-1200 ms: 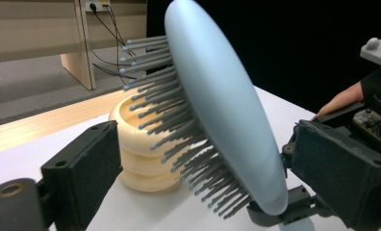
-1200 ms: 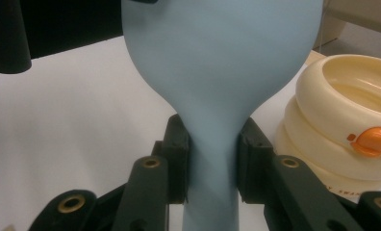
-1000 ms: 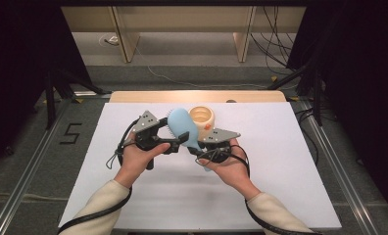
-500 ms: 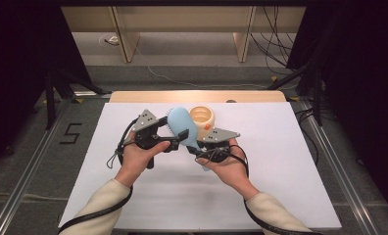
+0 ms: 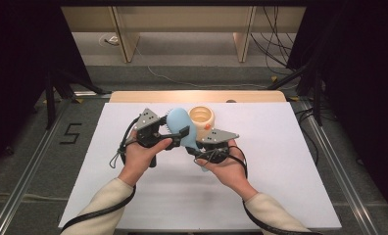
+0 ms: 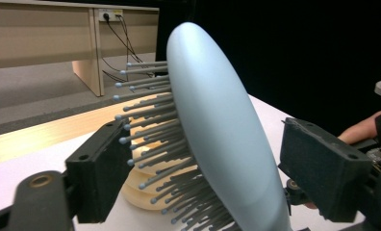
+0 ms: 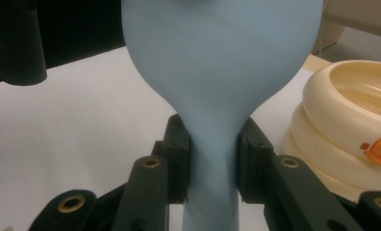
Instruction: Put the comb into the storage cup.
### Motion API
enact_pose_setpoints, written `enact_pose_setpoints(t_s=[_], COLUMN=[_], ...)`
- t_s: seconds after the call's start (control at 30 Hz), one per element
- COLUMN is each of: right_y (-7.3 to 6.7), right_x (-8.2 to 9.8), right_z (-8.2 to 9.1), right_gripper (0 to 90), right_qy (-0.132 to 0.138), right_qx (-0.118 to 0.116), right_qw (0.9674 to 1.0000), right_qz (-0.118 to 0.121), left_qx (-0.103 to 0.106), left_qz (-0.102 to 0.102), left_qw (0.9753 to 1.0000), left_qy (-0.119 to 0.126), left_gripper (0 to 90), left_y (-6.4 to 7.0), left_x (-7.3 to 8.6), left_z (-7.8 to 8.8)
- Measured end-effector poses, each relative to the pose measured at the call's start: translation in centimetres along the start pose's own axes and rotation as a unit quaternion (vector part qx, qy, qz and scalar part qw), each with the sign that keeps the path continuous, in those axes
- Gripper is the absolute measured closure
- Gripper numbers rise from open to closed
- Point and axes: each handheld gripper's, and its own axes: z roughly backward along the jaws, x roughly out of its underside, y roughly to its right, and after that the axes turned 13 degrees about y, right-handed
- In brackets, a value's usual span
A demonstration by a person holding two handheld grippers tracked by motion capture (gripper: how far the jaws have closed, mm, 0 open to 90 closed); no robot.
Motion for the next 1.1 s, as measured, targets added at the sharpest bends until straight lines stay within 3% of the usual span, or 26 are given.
enact_pose_setpoints(t_s=[0.37,0.87,1.1], right_y=[0.0,0.1,-0.1], right_x=[0.1,0.2,0.5], right_z=[0.0,-0.1,-0.4], right_gripper=[70.4,70.2,70.0], right_qy=[0.003,0.006,0.005], right_qx=[0.005,0.013,0.015], right_qw=[1.0,0.9999,0.9998], right_qz=[0.004,0.008,0.015], left_qx=[-0.002,0.019,0.03], left_qz=[0.011,0.068,0.045], left_qw=[0.9999,0.9974,0.9985], left_qy=[0.003,0.009,-0.002], left_gripper=[30.9,44.4,49.1], left_y=[0.3,0.5,1.4], left_x=[0.0,-0.1,-0.4], left_z=[-0.3,-0.3,-0.1])
